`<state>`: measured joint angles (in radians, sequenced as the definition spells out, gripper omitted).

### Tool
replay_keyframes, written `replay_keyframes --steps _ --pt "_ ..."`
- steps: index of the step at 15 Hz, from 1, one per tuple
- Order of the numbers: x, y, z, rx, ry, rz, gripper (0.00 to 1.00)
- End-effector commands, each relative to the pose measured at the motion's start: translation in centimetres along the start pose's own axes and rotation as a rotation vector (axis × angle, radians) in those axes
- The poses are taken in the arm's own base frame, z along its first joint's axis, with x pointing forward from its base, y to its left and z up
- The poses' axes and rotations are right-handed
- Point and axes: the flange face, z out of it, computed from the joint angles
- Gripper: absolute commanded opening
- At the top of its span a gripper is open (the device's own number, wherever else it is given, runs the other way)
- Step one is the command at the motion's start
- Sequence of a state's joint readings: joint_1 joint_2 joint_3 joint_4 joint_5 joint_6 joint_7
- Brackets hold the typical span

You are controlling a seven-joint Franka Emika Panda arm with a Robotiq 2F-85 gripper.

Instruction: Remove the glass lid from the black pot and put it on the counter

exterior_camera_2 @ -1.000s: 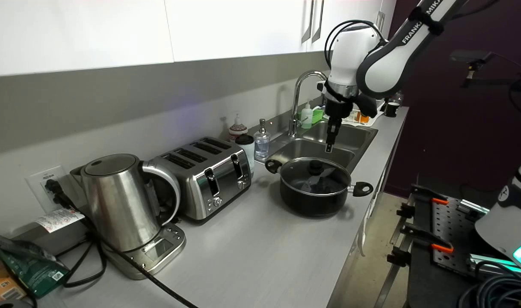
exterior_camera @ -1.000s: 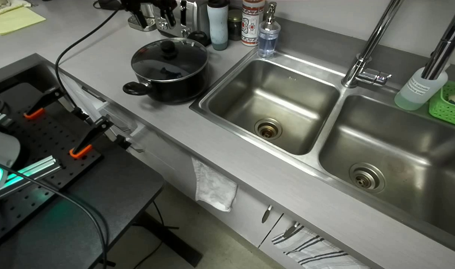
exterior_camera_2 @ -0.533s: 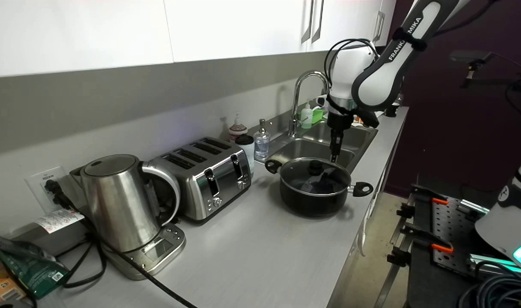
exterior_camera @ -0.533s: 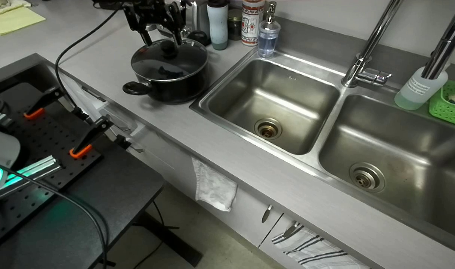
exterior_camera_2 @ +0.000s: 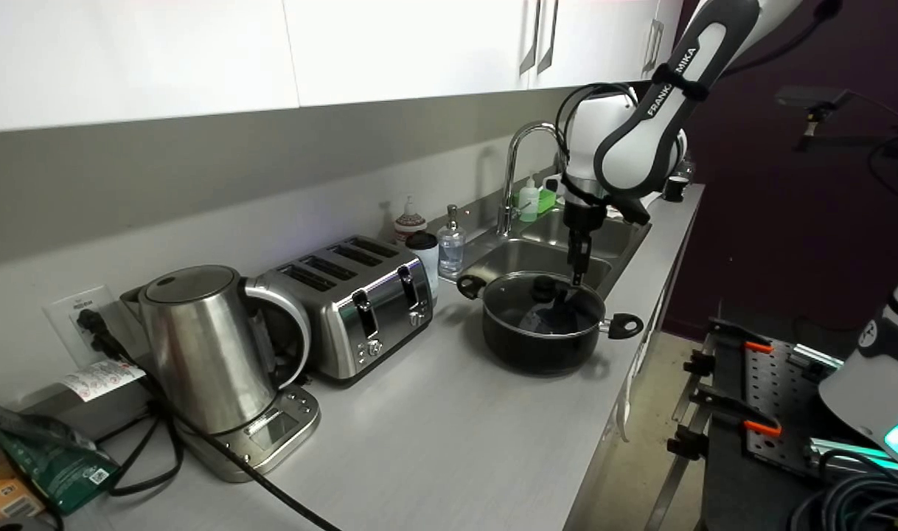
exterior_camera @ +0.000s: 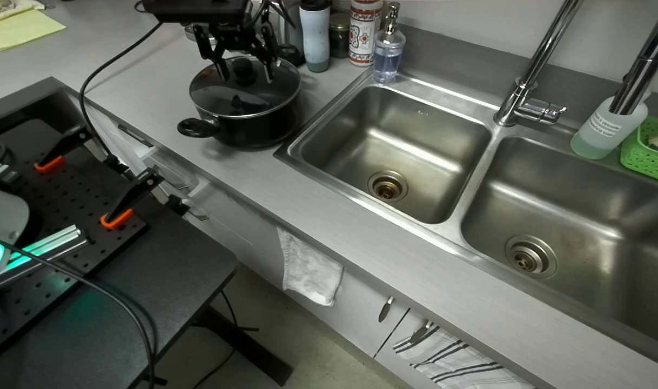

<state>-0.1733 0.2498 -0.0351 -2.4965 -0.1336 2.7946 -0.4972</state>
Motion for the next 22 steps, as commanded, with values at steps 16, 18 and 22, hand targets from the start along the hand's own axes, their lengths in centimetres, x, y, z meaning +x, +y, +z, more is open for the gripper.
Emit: replay_keyframes --steps 16,18,22 --pt "10.0 -5.9 -0.3 0.01 -0.008 -0.063 1.0" --pt "9.6 -5.9 -0.2 0.009 -0.003 -0.062 1.0" --pt "8.5 -6.1 -0.2 0.009 0.004 -0.071 1.0"
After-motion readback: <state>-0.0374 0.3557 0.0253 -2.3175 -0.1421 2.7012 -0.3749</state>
